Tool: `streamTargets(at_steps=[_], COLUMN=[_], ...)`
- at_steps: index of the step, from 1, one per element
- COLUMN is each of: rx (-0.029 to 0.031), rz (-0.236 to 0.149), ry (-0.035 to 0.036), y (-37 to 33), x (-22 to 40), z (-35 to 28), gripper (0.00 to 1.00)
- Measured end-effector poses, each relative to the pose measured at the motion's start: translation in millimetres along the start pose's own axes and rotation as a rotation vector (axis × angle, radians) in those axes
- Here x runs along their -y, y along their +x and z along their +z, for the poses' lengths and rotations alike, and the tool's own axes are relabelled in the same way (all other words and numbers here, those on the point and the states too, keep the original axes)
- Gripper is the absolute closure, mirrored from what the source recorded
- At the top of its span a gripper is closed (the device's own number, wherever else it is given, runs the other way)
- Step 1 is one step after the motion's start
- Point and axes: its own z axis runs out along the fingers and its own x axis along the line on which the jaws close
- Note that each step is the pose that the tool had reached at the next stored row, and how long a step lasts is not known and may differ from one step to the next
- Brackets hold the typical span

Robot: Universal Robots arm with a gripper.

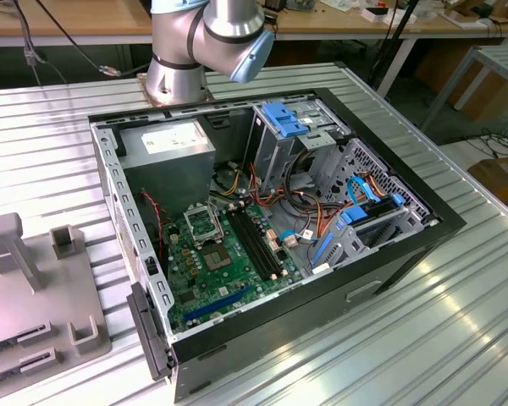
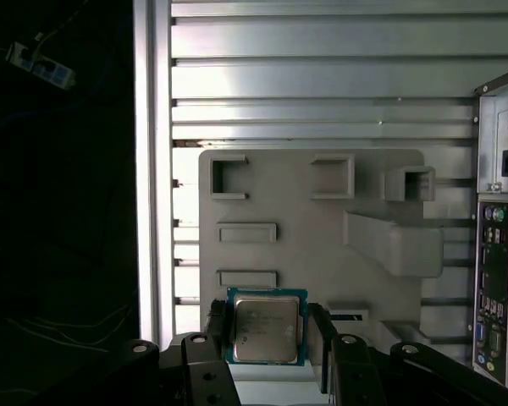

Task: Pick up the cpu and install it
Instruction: 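Pick up the cpu and move it towards the insertion slot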

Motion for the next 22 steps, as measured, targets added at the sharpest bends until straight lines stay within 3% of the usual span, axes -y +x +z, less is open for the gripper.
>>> streamTargets(at_steps=[18,22], rx=[-0.0075,-0.0097], rz=[0.000,0.000], ry=[0.0000,-0.0001], y=[0.9,0.9], x=[0.1,0.1], z=[-32.0,-36.8], gripper=[0.53,0.53])
